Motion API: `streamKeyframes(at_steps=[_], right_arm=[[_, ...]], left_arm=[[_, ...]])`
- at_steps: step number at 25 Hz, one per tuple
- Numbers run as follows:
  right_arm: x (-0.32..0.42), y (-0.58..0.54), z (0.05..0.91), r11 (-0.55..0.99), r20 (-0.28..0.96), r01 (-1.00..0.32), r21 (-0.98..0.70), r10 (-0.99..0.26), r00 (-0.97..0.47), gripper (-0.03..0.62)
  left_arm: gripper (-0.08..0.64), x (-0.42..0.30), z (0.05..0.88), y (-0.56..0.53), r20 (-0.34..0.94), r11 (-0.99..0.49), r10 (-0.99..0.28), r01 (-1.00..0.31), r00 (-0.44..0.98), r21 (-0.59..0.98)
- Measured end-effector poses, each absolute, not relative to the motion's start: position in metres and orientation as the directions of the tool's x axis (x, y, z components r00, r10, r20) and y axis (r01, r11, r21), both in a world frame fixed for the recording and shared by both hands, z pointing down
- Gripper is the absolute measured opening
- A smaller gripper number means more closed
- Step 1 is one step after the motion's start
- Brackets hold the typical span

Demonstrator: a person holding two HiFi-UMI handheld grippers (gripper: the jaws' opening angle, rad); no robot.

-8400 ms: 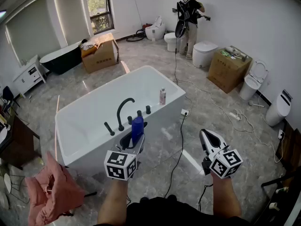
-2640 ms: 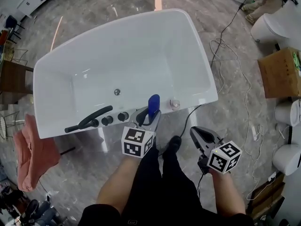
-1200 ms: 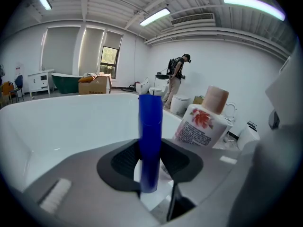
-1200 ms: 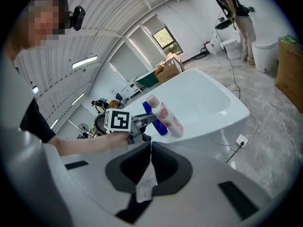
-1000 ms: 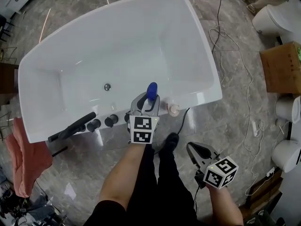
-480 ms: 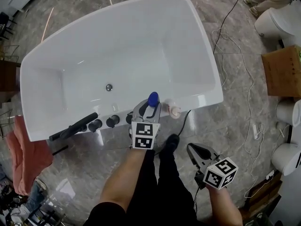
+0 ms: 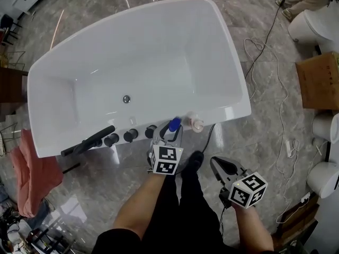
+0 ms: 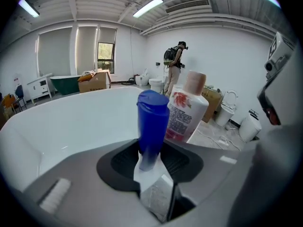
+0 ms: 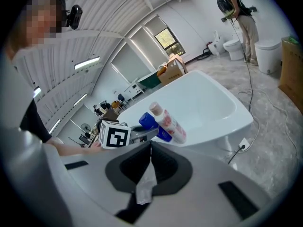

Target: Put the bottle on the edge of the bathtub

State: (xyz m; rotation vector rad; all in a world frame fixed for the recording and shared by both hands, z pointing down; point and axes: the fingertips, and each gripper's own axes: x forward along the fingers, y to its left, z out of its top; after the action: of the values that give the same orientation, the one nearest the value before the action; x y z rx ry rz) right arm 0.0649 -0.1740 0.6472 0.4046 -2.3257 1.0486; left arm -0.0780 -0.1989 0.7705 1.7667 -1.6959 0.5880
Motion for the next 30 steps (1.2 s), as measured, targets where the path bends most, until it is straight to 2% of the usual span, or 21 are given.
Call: streamKeyframes(at_steps=[18,30], right_arm=[[0.059,-0.164,0.62,0.677,0.578,-0.458,-0.577,-0.058,-0.814,0.012],[0.063,-0.15,0.602,0.685,0.581,-0.454,-0.57,-0.055,-0.812,0.012]], left_arm=[[0.163,-0.063,0.774,-0.182,0.78,-0.094,-0.607,-0.988,0.154,0.122],[0.172,-0.062,0.752,-0.184,0.776,-0.107,-0.609,-0.986,0.165,0.126]])
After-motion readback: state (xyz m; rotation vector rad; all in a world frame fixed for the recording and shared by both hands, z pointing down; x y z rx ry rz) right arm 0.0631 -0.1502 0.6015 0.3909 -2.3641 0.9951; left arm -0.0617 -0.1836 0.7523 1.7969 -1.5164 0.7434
